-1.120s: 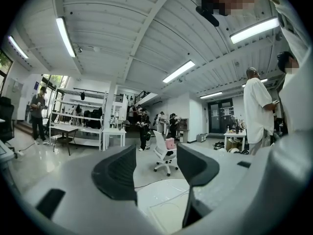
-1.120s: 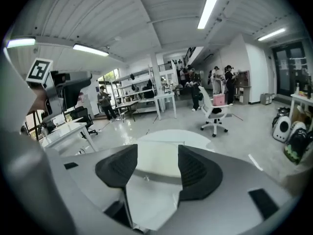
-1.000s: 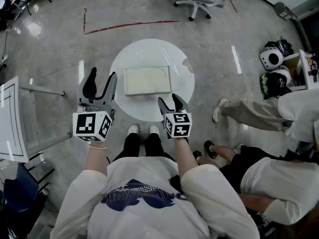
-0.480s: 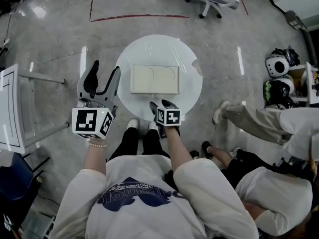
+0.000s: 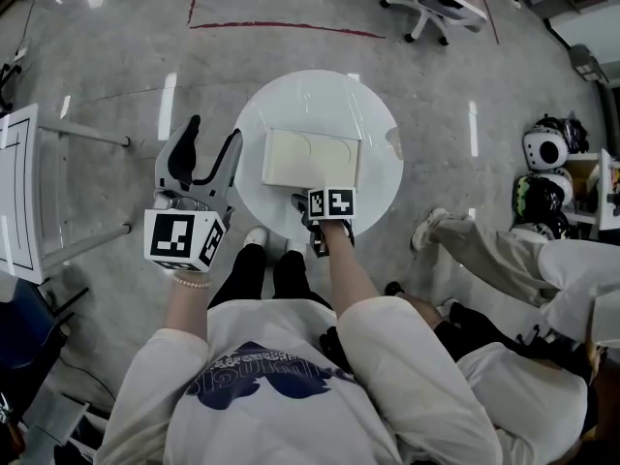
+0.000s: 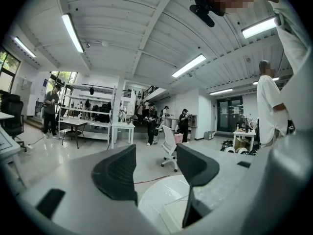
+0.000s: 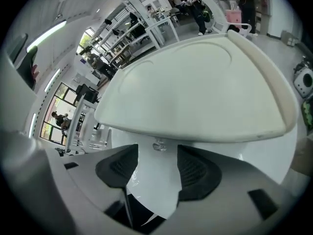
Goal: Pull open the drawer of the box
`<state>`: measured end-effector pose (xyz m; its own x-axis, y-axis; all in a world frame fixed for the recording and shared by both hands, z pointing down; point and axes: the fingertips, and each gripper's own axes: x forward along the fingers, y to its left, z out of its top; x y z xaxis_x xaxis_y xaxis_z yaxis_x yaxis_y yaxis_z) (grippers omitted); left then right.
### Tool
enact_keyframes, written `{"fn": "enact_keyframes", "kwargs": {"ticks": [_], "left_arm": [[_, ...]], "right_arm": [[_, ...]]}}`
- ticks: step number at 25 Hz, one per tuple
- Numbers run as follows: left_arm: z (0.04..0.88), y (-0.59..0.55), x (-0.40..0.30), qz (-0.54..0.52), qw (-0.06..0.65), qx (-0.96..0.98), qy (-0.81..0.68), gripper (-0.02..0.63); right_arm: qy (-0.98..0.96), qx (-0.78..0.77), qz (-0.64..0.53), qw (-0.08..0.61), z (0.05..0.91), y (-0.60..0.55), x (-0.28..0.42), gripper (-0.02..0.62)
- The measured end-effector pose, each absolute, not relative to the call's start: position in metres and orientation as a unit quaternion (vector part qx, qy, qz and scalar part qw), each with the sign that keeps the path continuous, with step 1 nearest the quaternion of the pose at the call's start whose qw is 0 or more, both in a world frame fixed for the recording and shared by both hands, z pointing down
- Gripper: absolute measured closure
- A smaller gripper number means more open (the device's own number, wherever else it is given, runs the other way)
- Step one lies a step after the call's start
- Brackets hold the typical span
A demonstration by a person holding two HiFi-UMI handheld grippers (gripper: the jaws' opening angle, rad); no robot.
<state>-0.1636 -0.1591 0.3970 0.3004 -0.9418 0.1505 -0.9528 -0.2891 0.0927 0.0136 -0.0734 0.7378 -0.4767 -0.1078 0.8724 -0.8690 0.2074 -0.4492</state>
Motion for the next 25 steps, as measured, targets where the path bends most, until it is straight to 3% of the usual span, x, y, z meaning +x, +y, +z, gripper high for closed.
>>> {"fn": "enact_keyframes", "kwargs": {"ticks": [14,25], "left_arm": [[0.405,-0.162,-0.178,0.035,0.090,0.789,-0.607,0.362],[0.406,-0.160,-0.169,0.043,0.086,0.797,-0.596,0.362]], "right_arm": [[-0.661,0.360,0.539,0.378,0.746,-0.082,0.011,0.531],[-0.663,0.363,0.543,0.367,0.744,-0.081,0.012,0.535]]}}
